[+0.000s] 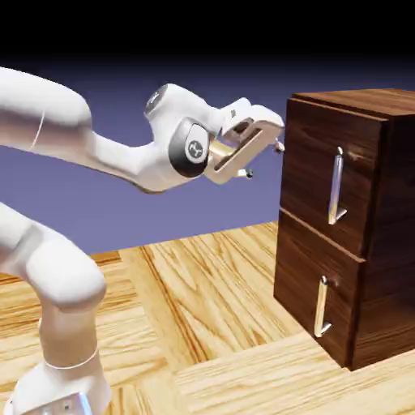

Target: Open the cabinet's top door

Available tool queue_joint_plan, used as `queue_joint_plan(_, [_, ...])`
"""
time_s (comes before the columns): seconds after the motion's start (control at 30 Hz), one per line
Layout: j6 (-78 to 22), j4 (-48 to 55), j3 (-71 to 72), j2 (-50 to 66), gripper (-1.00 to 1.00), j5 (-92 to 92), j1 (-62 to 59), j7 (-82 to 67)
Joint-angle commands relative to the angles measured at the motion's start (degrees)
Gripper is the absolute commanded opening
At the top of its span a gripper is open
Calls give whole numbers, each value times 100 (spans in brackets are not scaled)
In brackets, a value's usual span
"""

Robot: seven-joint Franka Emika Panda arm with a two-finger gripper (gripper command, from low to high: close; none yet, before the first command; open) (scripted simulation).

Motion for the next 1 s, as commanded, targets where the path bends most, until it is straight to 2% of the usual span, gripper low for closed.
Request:
queue_joint_plan(0.0, [-25,32,-112,-63,100,-250,96,-127])
queue_joint_plan(0.97, [-748,948,-3359,-1890,100,-7477,2887,-3796])
